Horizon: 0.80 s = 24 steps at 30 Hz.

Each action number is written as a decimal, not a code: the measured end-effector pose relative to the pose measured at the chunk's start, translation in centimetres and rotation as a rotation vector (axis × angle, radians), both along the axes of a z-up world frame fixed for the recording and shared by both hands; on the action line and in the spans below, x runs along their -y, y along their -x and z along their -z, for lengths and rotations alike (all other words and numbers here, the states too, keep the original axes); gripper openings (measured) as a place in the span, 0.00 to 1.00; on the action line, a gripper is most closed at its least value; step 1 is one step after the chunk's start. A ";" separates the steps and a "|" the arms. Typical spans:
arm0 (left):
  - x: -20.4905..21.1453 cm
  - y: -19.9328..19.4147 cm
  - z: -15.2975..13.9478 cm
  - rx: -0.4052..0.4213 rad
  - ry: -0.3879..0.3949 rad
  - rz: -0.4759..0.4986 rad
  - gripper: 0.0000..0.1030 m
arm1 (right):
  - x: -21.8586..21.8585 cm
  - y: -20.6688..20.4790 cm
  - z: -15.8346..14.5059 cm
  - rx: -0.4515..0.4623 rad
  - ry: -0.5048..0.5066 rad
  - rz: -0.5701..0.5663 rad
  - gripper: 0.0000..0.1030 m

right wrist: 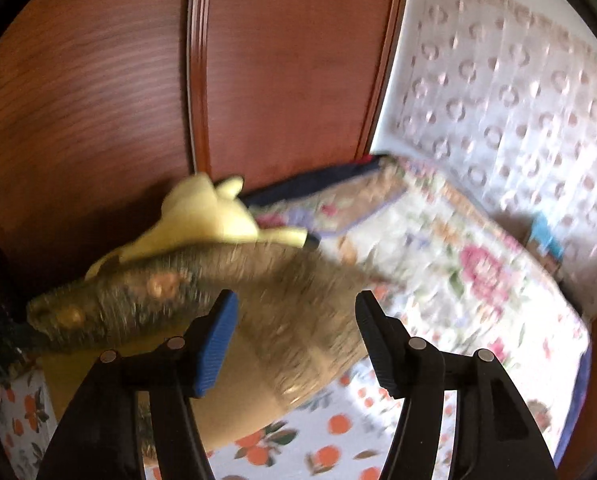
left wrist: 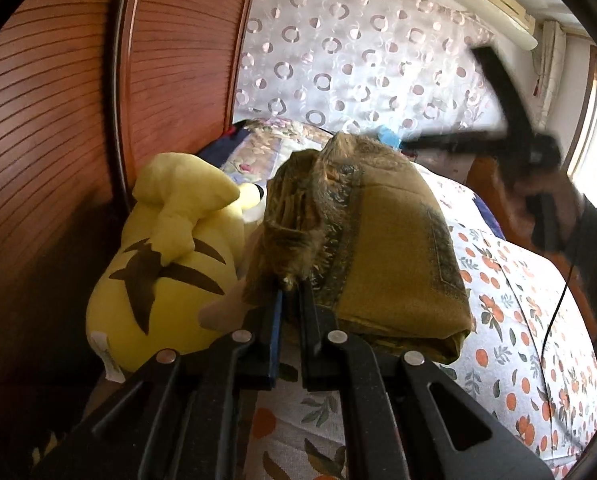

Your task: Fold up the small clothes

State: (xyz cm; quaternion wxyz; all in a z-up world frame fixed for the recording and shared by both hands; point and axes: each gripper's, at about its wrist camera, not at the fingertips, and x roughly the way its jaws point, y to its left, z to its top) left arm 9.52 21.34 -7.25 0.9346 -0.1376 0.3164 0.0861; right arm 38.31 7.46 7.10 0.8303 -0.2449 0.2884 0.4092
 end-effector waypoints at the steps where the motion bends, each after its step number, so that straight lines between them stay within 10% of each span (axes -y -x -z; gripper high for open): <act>1: 0.0 0.1 -0.2 0.003 -0.004 -0.002 0.07 | -0.5 -0.2 1.1 -0.025 0.003 0.002 0.61; 11: 1.0 1.1 -2.9 0.068 -0.061 0.027 0.81 | -0.3 0.8 3.8 -0.038 -0.072 0.053 0.61; 24: 7.6 1.7 -5.1 0.092 -0.162 0.105 0.84 | 13.9 13.0 2.8 0.026 -0.208 0.179 0.61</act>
